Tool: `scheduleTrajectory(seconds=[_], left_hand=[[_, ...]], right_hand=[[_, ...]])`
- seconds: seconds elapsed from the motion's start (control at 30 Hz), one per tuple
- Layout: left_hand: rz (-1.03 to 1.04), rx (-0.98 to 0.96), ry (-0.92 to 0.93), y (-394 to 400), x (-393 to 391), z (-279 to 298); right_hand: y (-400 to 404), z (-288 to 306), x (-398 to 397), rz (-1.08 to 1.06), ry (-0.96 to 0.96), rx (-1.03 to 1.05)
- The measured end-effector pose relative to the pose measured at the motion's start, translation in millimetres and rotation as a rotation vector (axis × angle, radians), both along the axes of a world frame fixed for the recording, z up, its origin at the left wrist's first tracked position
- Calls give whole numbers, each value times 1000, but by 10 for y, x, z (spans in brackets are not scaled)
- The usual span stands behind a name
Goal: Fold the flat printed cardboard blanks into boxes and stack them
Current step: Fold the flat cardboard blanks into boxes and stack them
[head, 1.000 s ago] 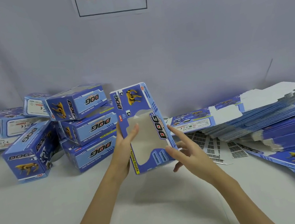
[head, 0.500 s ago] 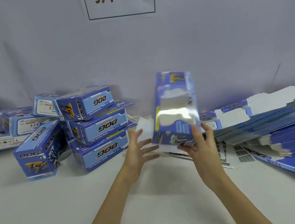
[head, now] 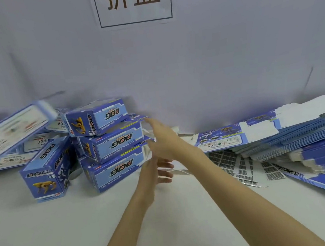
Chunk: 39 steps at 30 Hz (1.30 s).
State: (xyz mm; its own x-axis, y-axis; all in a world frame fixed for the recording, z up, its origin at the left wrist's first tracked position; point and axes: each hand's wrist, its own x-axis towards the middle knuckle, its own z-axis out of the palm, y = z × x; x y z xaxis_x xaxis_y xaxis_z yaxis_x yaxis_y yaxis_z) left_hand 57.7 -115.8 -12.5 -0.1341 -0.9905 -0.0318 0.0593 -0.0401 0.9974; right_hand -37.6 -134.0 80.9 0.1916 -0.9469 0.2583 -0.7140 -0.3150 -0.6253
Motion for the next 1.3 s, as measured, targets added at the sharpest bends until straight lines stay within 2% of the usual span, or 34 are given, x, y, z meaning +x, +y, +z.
scheduleTrajectory(seconds=[0.1, 0.17, 0.3, 0.4, 0.47, 0.53, 0.67, 0.77, 0.87, 0.93, 1.0, 1.07, 1.13, 1.2, 1.3], left_hand=[[44, 70, -29, -26, -23, 21], [48, 100, -31, -36, -39, 36], [46, 98, -26, -44, -30, 33], [52, 93, -17, -41, -34, 44], [66, 89, -36, -40, -35, 43], [80, 74, -50, -44, -33, 37], [66, -14, -19, -32, -18, 43], [88, -164, -34, -2, -40, 55], [215, -345, -10, 12, -28, 103], [260, -458, -90, -19, 11, 123], [254, -488, -178, -64, 46, 100], [323, -496, -379, -99, 64, 38], [401, -574, -680, -89, 80, -8], [333, -606, -857, -60, 75, -18], [68, -464, -969, -9, -26, -47]], right_hand=[[-22, -473, -504, -271, 581, 36], [20, -735, -866, -409, 855, 85], [106, -963, -1292, -484, 1012, 108], [137, -974, -1364, -410, 1145, -18], [147, -922, -1367, -404, 1109, -140], [190, -781, -1329, -418, 929, -295], [341, -425, -1159, -386, 290, -797], [504, -160, -1012, -411, -98, -867], [641, -78, -1030, -359, -489, -694], [719, -192, -1080, -296, -666, -503], [782, -405, -1094, -271, -849, -295], [827, -638, -1088, -284, -1030, -147], [853, -831, -1078, -295, -1164, -47], [853, -954, -1052, -275, -1239, 28], [863, -974, -998, -199, -1257, 69]])
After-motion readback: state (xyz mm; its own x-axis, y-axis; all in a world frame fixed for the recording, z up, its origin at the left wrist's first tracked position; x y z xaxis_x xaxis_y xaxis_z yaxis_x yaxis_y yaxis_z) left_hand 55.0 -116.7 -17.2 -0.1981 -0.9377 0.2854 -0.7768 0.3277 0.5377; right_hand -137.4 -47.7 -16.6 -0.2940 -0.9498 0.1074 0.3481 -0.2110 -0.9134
